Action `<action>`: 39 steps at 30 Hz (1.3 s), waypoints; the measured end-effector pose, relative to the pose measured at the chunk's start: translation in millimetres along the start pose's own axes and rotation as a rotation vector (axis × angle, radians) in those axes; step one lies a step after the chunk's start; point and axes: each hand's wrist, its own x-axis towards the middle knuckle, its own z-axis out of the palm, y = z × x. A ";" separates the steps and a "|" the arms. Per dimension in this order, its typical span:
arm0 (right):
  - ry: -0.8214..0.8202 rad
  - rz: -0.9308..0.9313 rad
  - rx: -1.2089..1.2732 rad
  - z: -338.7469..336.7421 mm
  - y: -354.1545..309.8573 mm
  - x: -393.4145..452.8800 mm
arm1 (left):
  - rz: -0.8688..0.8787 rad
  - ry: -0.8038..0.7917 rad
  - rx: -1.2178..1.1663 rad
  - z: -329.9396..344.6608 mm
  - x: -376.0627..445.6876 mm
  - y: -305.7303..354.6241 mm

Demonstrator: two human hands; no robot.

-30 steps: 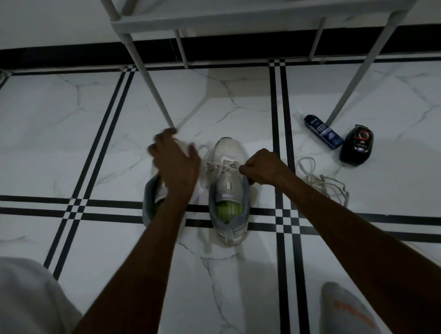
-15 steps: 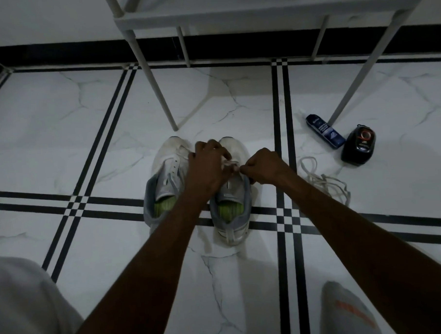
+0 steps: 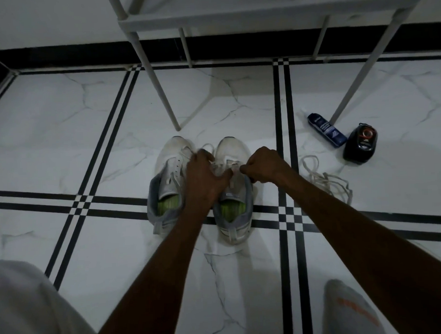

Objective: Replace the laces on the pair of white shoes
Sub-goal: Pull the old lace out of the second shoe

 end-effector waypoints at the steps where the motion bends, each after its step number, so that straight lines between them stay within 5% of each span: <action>1: 0.008 0.003 -0.022 0.1 -0.4 0.2 | 0.008 -0.043 -0.008 6.3 -5.2 -3.3; 5: 0.215 -0.207 -0.133 5.9 -7.7 -3.8 | -0.054 0.033 -0.133 11.7 -7.3 -15.9; 15: 0.176 -0.493 -0.385 36.4 -33.4 -1.0 | -0.173 0.013 -0.324 7.2 -9.0 -23.7; 21: 0.631 -0.172 -0.075 -10.9 14.9 14.7 | -0.187 0.057 -0.312 12.3 -7.3 -26.7; 23: 0.561 -0.300 -0.023 -8.5 12.5 14.6 | -0.185 0.057 -0.312 14.2 -5.9 -27.5; 27: 0.133 -0.399 -0.124 35.2 -14.3 10.2 | -0.169 0.034 -0.286 14.2 -6.1 -24.4; 31: 0.203 -0.441 -0.266 53.6 -18.7 10.7 | -0.155 0.041 -0.252 15.5 -4.5 -30.6; 32: 0.256 -0.465 -0.274 50.7 -16.9 12.4 | -0.154 0.049 -0.251 15.7 -5.2 -31.8; 35: 0.748 -0.350 -0.213 -1.5 7.2 28.3 | -0.178 0.082 -0.291 14.1 -6.8 -31.0; 37: 0.825 -0.019 -0.052 -51.3 27.3 29.3 | -0.189 0.092 -0.299 13.6 -7.7 -32.0; 39: 0.812 0.053 0.075 -66.6 34.3 33.9 | -0.189 0.085 -0.289 12.9 -7.6 -30.7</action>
